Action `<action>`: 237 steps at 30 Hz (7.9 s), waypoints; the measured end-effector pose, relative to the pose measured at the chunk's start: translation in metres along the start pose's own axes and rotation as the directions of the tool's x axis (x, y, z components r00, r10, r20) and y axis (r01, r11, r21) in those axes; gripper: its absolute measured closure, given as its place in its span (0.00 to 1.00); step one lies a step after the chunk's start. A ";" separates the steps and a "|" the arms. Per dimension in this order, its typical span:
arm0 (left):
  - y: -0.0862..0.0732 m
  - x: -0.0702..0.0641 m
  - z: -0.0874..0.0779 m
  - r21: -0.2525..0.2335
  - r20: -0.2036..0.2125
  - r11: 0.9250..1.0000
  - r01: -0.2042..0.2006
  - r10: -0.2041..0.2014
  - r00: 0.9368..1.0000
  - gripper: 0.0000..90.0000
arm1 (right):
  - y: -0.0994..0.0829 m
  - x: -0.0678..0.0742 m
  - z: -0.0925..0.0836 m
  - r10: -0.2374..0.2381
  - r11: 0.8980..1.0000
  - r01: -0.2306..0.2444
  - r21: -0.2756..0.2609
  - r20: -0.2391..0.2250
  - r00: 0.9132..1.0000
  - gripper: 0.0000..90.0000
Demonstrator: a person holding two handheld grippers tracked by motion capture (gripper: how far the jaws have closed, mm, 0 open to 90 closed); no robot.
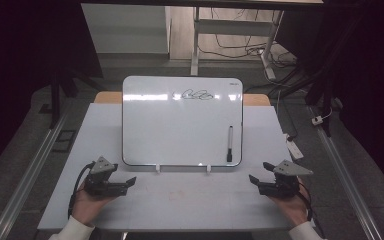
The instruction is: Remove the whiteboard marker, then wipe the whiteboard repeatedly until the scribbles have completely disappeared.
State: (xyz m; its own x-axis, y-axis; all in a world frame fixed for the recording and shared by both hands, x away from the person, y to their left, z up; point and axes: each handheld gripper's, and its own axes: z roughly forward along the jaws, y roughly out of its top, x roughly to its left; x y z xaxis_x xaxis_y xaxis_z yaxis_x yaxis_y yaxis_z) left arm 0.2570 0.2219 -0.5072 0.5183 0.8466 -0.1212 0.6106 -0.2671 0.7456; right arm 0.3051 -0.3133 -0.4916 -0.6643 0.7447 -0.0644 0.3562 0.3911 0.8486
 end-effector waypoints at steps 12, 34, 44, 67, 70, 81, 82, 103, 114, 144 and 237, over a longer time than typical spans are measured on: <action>-0.001 -0.001 0.001 0.008 0.009 1.000 -0.021 0.021 1.000 0.17 | 0.038 0.015 0.001 0.019 1.000 -0.018 -0.012 0.055 0.998 0.32; -0.004 -0.005 0.001 0.010 -0.009 0.999 -0.047 0.047 0.999 0.16 | 0.106 0.032 0.087 0.054 0.996 -0.068 0.054 0.219 0.974 0.59; -0.004 -0.005 0.001 0.009 -0.012 0.998 -0.056 0.056 0.998 0.16 | 0.111 0.034 0.098 0.060 0.995 -0.080 0.056 0.289 0.956 0.79; 0.020 -0.031 0.001 -0.057 0.078 0.994 -0.088 0.093 0.993 0.21 | 0.118 0.046 0.066 0.136 0.983 -0.127 -0.134 0.059 0.989 0.89; 0.040 -0.047 0.011 -0.072 0.130 0.991 -0.110 0.119 0.984 0.22 | 0.122 0.053 0.066 0.152 0.975 -0.155 -0.157 -0.028 0.988 0.89; 0.081 -0.084 0.050 -0.077 0.216 0.985 -0.158 0.171 0.961 0.24 | 0.125 0.077 0.070 0.137 0.968 -0.164 -0.188 -0.150 0.979 0.89; 0.086 -0.089 0.056 -0.087 0.234 0.985 -0.152 0.169 0.957 0.26 | 0.125 0.081 0.071 0.139 0.965 -0.172 -0.196 -0.173 0.975 0.89; 0.102 -0.109 0.083 -0.118 0.356 0.973 -0.198 0.228 0.906 0.86 | 0.121 0.112 0.068 0.094 0.945 -0.175 -0.278 -0.282 0.955 0.89; 0.106 -0.100 0.076 -0.085 0.347 0.957 -0.277 0.289 0.892 0.88 | 0.117 0.094 0.071 -0.044 0.999 0.026 -0.047 -0.424 0.905 0.73; 0.093 -0.096 0.044 -0.054 0.259 0.923 -0.380 0.380 0.888 0.39 | 0.120 0.087 0.065 -0.058 0.996 0.024 -0.088 -0.405 0.913 0.89; -0.002 -0.012 -0.007 -0.034 0.042 0.995 -0.097 0.098 0.994 0.23 | 0.192 0.007 0.151 0.060 0.900 -0.077 -0.430 -0.054 0.997 0.90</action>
State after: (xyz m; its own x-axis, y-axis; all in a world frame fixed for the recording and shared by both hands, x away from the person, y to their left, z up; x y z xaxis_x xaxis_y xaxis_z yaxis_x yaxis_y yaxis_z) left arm 0.2451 0.2152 -0.5024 0.6003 0.7963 -0.0746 0.5367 -0.3319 0.7758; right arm 0.4677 -0.1514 -0.4080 -0.6766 0.7362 0.0148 0.0892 0.0620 0.9941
